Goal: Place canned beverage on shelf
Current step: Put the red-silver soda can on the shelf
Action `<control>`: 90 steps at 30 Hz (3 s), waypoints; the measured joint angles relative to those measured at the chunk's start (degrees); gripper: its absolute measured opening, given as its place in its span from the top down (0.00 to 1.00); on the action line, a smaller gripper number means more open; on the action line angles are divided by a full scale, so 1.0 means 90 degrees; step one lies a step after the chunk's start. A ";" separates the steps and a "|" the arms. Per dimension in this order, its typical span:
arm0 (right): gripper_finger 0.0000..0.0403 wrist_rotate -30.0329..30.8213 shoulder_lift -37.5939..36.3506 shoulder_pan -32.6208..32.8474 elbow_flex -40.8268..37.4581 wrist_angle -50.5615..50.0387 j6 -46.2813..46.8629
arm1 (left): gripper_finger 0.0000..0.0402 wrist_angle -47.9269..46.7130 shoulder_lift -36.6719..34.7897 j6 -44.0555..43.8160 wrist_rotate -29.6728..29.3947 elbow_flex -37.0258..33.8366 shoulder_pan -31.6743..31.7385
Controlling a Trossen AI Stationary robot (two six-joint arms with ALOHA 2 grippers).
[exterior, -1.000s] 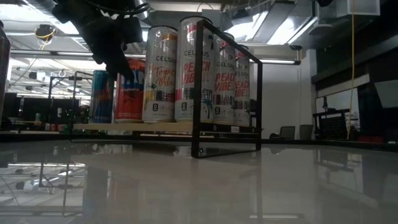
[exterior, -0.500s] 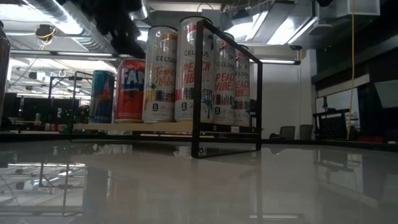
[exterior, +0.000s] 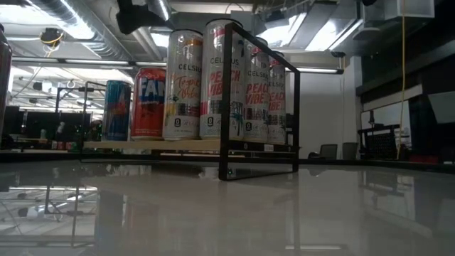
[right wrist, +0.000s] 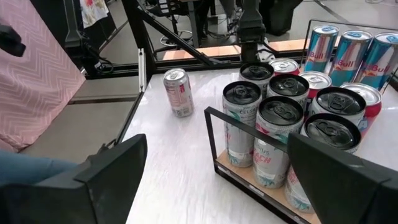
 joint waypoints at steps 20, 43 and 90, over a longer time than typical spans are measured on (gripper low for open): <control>0.05 0.0000 0.0000 0.0000 0.0000 -0.0340 -0.0004 | 0.01 0.0015 0.0020 -0.1232 -0.0801 0.0000 -0.2647; 0.05 0.1056 0.0068 0.0002 0.0000 -0.0375 -0.0073 | 0.01 -0.1744 0.1142 -0.2692 -0.2498 0.0002 -0.5336; 0.05 -0.0690 -0.5365 -0.2709 -0.4316 0.0821 -0.0169 | 0.01 -0.1487 0.1520 -0.2918 -0.2593 0.0002 -0.5313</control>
